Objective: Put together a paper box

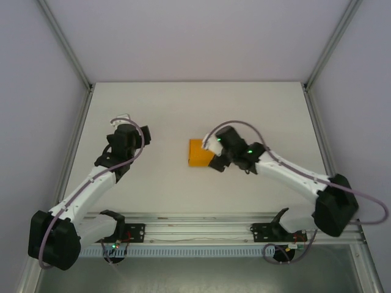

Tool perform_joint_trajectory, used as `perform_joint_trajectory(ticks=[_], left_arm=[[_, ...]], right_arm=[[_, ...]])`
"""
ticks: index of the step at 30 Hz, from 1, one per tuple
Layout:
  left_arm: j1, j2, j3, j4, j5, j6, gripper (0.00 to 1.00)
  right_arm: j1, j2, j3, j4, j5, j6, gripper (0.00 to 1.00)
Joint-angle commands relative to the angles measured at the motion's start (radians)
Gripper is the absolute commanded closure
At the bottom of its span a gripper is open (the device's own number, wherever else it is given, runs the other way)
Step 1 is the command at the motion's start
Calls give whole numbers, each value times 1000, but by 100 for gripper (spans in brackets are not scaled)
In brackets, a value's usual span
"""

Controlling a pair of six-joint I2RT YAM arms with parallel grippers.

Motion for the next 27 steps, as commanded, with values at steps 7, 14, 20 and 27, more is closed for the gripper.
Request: perform_joint_trajectory(ticks=[7, 14, 20, 27], left_arm=[[186, 110, -316, 677, -45, 176, 0], [220, 261, -383, 944, -19, 199, 0], [263, 410, -376, 1063, 121, 209, 0], [246, 449, -354, 1072, 170, 256, 0]], right_arm=[[-484, -158, -367, 638, 180, 612, 0], [-585, -5, -534, 1030, 242, 590, 0], [-669, 204, -554, 1228, 197, 679, 0], [-701, 208, -541, 1204, 150, 700, 0]])
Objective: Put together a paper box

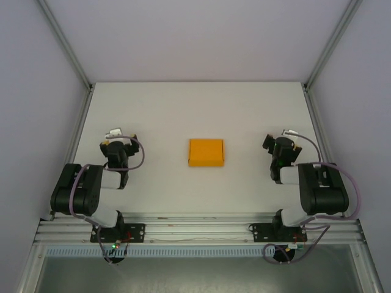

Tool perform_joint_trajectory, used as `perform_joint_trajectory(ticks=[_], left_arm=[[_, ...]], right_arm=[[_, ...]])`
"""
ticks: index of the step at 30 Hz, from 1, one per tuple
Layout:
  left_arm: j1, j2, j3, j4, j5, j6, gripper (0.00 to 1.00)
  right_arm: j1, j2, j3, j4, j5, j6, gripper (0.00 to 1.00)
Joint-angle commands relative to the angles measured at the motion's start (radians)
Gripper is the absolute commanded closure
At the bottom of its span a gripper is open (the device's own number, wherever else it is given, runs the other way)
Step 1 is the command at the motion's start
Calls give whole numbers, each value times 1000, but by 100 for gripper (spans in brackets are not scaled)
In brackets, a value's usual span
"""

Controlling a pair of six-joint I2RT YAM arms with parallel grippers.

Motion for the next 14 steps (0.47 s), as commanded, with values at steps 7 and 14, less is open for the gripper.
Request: perform_joint_trajectory(ticks=[7, 14], left_arm=[[-1, -4, 18, 39, 35, 24, 0], [-2, -8, 19, 29, 36, 21, 0]], right_arm=[[1, -14, 17, 58, -19, 24, 0], [0, -13, 17, 57, -19, 25, 0]])
